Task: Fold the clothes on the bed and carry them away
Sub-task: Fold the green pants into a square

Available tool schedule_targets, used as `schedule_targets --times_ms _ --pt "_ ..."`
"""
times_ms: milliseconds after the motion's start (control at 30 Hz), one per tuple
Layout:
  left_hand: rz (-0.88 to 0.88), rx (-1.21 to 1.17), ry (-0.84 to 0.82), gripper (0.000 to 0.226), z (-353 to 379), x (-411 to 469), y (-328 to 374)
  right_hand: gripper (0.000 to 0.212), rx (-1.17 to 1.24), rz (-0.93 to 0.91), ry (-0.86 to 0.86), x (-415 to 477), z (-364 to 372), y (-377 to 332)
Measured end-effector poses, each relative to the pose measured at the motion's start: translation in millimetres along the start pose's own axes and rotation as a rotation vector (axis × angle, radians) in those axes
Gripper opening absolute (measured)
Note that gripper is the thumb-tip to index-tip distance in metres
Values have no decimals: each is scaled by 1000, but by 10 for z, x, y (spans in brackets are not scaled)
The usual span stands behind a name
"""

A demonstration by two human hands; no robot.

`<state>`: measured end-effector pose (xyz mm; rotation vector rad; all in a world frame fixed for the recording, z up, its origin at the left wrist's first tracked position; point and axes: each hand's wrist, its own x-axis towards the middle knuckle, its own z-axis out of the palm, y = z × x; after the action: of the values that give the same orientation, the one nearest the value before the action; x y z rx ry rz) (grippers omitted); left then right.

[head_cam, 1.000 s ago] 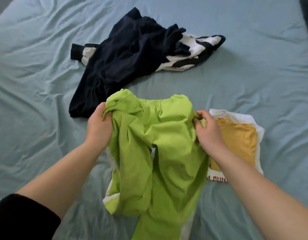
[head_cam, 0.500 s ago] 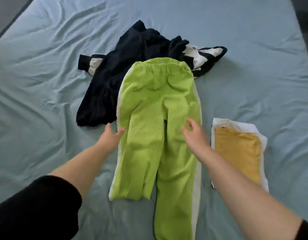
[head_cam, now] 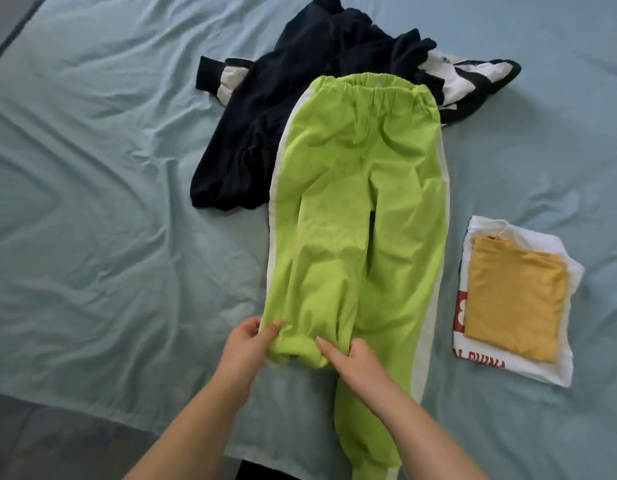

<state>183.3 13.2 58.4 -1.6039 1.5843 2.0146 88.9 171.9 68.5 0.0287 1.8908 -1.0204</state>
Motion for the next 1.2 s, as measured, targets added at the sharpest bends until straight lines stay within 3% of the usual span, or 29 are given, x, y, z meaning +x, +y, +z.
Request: schedule_targets --times_ms 100,167,233,300,367,433,500,567,633,700,767,867,933,1000,1100,1200 --pt "72 -101 59 11 -235 -46 146 42 151 58 32 -55 -62 -53" --pt "-22 -227 35 18 -360 -54 145 52 178 131 18 -105 -22 -6" --pt "-218 -281 -90 33 -418 -98 42 54 288 268 -50 -167 56 153" --pt "-371 -140 -239 41 -433 -183 -189 49 413 407 -161 -266 145 386" --pt "-344 127 -280 35 -458 -236 -489 45 327 480 -249 -387 246 696" --pt "-218 378 -130 28 -510 -244 -761 39 190 505 -279 -523 359 984" --pt "-126 518 61 29 -580 -285 -928 30 206 546 -279 -637 444 1198" --pt "-122 549 88 30 -634 -341 -1062 21 234 571 -277 -738 515 1283" --pt "-170 573 80 29 -659 -407 -1166 16 114 561 -281 -813 541 1336" --pt "-200 584 118 36 -640 -461 -1196 18 18 535 -248 -835 505 1326" --pt "-187 622 216 52 -554 -508 -1140 22 74 506 -166 -823 369 1233" --pt "-12 731 369 58 -267 -626 -1001 30 107 380 74 -775 -44 1159" --pt "69 643 284 40 38 -697 -932 30 83 323 288 -731 -357 1225" --pt "30 551 85 24 393 -731 -942 21 68 327 423 -661 -573 1347" --pt "-52 531 -115 31 874 -671 -1094 28 40 386 392 -503 -705 1508" --pt "-149 466 -63 38 1175 -575 -1200 30 72 377 344 -320 -726 1626"
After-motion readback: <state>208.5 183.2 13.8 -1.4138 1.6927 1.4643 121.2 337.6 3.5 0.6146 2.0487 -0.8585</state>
